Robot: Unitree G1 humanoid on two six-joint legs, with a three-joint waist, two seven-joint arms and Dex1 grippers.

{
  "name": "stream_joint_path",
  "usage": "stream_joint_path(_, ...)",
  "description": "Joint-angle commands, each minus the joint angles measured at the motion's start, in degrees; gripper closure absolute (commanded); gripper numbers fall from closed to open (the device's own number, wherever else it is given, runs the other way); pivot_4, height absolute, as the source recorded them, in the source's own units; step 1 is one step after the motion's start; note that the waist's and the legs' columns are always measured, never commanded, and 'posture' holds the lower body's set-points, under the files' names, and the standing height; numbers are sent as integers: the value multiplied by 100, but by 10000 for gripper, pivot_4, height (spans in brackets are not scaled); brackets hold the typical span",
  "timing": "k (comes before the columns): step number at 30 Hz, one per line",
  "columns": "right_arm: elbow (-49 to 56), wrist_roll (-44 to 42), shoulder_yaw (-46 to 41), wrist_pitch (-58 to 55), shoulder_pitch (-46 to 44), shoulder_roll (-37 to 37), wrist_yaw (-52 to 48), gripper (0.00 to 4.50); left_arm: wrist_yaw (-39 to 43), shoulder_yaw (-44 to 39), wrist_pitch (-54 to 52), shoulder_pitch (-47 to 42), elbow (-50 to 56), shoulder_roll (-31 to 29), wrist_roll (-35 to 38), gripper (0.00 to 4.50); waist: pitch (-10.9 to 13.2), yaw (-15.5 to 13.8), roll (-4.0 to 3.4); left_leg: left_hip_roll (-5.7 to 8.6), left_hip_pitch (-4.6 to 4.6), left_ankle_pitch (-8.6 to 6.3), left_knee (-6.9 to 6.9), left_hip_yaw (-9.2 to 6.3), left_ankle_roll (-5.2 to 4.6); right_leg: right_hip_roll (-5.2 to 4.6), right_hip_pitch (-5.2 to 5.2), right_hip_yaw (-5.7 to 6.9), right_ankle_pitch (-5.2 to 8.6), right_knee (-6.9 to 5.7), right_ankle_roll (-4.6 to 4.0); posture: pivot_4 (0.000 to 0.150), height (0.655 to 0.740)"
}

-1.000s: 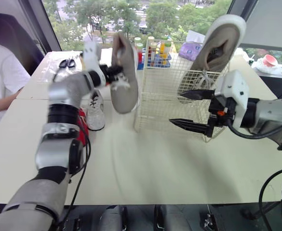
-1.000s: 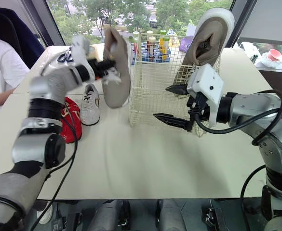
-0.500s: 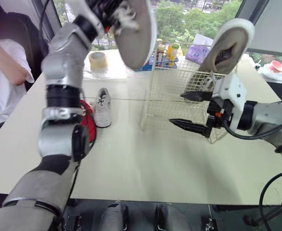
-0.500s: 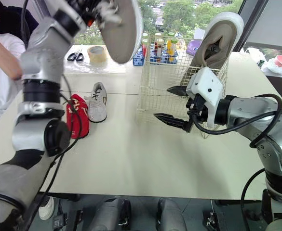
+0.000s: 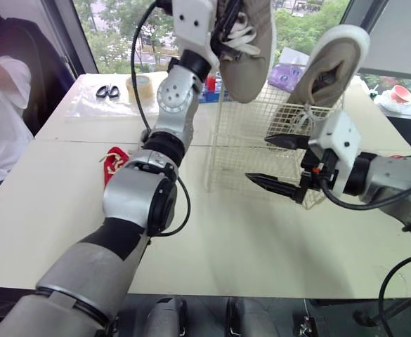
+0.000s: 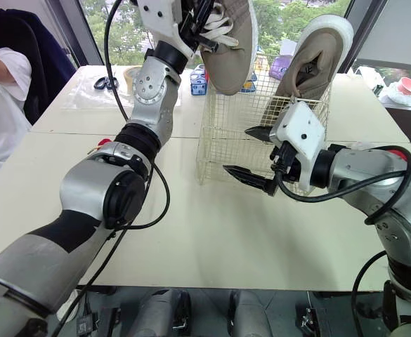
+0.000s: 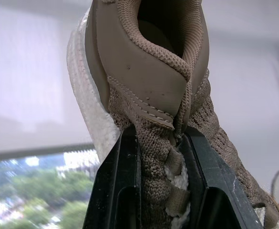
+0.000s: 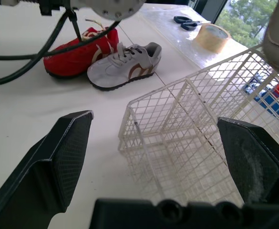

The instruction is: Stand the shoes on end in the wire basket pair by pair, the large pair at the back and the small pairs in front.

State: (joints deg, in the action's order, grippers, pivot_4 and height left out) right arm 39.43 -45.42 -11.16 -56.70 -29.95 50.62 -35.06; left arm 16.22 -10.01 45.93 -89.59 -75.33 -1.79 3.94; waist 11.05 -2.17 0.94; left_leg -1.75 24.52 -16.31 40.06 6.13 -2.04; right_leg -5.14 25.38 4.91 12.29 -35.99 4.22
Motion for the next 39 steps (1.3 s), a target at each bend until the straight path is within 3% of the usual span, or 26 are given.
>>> stream_joint_path(1,252,-202,-222,-19,-3,-55,215,0,-421,-37,331,-566,155,-58,-150,39882,0,0,0,0,1,-1,1,0,-1,-1,0,0,0,1,0,1500,7400)
stream_joint_path(12,297,-181,190,101,158,-304,517,0,-1398,511,876,-557,20,-186,-1214,39882,0,-9,0,3,1,-4,2,1,-6,-3,-2,0,0,0,0,1500,7400)
stream_joint_path(24,558,-447,175,-164,137,-214,841,0,-2735,1401,-25,-64,-252,-124,-2487,39882,-5,1,0,1,-3,-4,2,0,-8,-2,-6,0,0,-2,0,1500,7400)
stream_joint_path(32,-27,667,935,240,70,687,244,0,-2365,989,21,-79,-199,-107,-2038,39882,-6,7,0,0,-7,-5,5,0,-8,-5,-8,0,0,-3,-1,1500,7400)
stream_joint_path(39,-1264,1506,1631,1051,-505,878,-857,0,-983,-15,254,-217,-43,40,-762,39882,-5,17,-2,0,-5,-4,5,4,-6,-3,-2,0,0,-7,0,1500,7400)
